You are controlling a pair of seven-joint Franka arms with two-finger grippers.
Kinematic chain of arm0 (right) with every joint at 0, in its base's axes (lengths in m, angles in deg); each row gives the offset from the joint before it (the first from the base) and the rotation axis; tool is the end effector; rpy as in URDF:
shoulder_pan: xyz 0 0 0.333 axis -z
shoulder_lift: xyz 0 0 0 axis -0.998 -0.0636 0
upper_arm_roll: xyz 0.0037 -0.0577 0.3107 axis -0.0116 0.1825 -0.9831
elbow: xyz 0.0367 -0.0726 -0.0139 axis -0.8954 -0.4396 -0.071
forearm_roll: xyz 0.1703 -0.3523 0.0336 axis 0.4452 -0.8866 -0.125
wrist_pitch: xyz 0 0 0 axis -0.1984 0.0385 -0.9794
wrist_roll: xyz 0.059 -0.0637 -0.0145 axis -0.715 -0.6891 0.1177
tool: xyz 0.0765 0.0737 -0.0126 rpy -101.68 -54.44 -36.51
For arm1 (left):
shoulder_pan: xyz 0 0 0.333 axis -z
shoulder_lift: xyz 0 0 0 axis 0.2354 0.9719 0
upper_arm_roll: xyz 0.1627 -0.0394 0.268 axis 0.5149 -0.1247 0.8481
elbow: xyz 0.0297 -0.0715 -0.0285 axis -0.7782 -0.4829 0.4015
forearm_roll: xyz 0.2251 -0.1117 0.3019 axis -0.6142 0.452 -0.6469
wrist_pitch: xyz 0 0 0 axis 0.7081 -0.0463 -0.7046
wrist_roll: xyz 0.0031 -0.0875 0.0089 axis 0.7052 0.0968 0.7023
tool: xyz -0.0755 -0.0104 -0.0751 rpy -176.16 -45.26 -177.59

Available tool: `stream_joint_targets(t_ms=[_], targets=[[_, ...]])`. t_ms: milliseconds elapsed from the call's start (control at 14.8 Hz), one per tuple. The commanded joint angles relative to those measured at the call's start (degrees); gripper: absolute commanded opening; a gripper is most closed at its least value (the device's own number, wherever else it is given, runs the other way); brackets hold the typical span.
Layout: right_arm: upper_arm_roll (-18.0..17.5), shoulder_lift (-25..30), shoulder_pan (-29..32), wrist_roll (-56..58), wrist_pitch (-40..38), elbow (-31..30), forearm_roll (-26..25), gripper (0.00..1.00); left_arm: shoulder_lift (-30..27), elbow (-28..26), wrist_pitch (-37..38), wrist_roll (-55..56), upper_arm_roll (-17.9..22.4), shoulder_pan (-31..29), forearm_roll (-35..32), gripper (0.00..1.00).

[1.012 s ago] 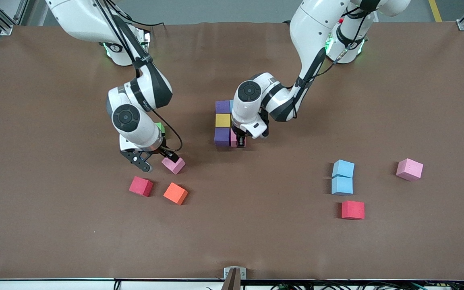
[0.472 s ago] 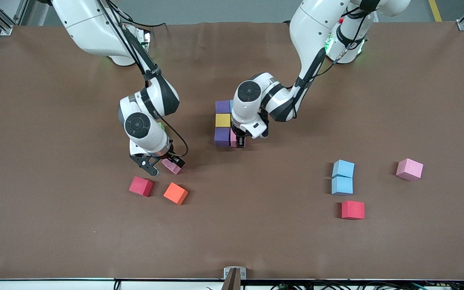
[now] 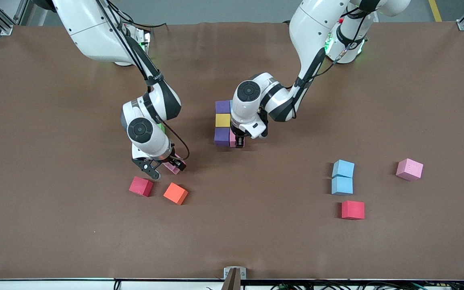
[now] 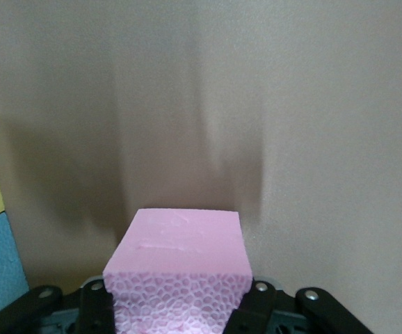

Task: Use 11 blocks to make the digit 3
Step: 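Set the pink cube beside purple while the right gripper grasps another pink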

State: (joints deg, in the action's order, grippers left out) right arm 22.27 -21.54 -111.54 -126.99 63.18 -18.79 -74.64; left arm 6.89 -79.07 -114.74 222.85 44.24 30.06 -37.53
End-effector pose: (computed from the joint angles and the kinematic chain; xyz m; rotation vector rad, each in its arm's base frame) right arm 0.5766 0.2782 0.2160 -2.9622 1.0286 0.0577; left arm 0.4446 -0.4994 0.1864 2.1722 2.1110 -0.0629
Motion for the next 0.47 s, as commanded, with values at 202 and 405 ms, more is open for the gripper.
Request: stream_joint_targets(t_ms=[202,405], targets=[[0.23,-0.26,0.49,-0.55,-0.01,0.53,-0.29,0.73,0.75,0.79,-0.63,0.07,0.19,0.27,-1.13,1.00],[0.23,-0.26,0.49,-0.64,-0.01,0.53,-0.29,0.58,0.31,0.71,-0.20,0.24,0.28,0.44,-1.13,1.00]])
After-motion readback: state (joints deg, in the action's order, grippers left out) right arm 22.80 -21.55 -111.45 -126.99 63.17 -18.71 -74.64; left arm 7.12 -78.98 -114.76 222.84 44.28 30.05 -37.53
